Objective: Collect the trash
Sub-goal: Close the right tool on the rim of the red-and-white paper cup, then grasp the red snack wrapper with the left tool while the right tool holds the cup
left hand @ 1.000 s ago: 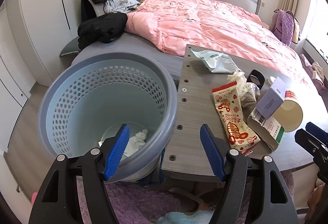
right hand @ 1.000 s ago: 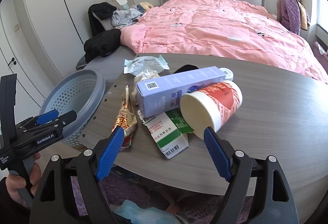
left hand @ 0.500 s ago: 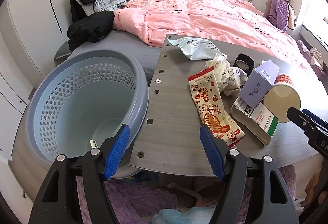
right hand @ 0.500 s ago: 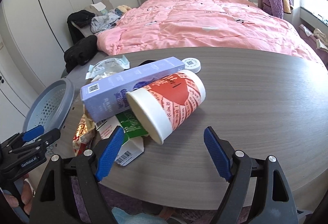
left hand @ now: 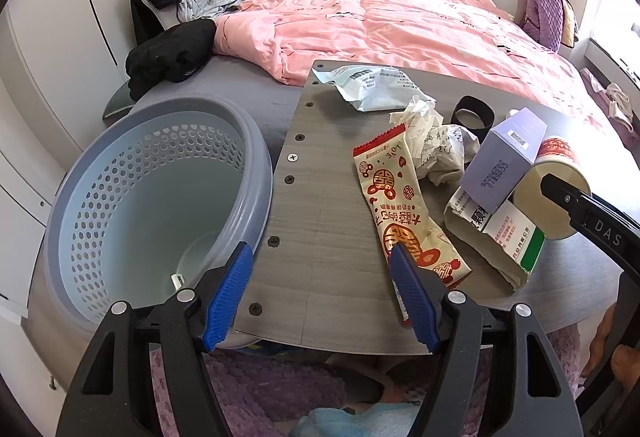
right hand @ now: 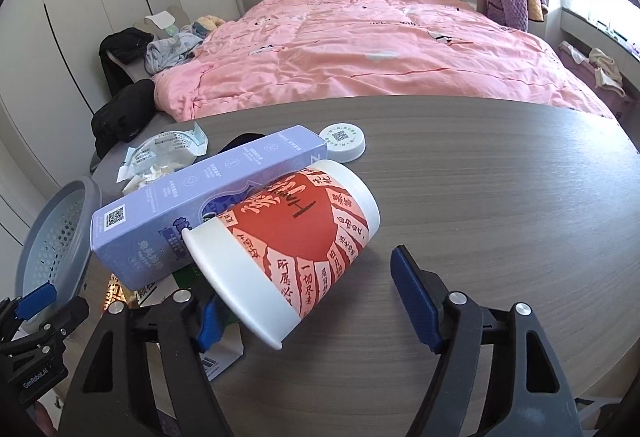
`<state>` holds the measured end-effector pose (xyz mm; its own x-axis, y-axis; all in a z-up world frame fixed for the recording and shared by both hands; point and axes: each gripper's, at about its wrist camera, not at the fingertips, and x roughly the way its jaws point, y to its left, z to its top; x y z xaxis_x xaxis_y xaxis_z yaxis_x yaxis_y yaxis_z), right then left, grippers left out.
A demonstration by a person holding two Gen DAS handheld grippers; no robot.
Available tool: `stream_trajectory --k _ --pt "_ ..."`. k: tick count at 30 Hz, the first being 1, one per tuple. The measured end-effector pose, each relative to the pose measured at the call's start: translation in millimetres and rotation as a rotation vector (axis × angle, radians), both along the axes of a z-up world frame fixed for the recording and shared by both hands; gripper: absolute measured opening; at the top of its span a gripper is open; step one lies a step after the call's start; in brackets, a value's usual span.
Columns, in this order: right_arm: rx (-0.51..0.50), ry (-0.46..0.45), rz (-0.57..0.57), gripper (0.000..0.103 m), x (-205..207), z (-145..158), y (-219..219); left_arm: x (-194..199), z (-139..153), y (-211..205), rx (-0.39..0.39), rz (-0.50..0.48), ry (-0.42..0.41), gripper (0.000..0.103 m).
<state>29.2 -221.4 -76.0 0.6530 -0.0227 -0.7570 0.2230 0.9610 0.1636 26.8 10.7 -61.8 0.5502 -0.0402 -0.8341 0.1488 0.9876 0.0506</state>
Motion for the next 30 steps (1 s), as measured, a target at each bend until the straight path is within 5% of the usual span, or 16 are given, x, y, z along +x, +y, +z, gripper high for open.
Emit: stream_trajectory --k 10,30 --pt "0.033 -0.023 -0.004 0.015 -6 -1 -14 1 1 -4 0.006 -0.005 -0.001 0.068" --pt "0.096 -0.120 -0.008 0.012 -42 20 -40 7 5 -26 -0.067 -0.032 0.043 0.068"
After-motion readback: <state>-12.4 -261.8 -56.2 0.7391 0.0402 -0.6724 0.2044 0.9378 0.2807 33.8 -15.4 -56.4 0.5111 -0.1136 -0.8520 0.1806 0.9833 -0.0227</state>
